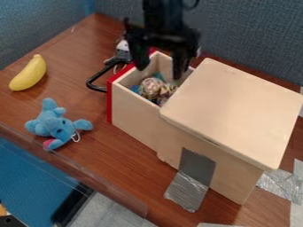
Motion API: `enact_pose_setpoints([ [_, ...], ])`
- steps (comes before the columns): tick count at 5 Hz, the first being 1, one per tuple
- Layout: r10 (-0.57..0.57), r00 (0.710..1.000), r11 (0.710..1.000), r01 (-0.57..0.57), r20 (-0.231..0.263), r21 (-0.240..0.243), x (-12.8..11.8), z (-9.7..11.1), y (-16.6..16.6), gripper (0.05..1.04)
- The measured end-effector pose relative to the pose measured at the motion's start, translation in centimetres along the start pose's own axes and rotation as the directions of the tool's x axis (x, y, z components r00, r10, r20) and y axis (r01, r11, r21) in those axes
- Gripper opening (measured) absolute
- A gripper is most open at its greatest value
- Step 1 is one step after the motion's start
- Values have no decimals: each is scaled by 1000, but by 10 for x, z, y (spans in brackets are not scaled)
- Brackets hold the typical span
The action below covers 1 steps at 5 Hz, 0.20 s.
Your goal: Put the thing in the drawer
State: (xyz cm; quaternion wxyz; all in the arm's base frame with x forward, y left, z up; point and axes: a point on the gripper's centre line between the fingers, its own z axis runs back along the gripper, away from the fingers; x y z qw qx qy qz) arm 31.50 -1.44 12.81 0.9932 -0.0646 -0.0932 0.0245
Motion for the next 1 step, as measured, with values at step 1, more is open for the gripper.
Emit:
enact_pose_setpoints([
  [1, 0, 999, 1000, 1, 32, -26, 15, 20, -7, 1003],
])
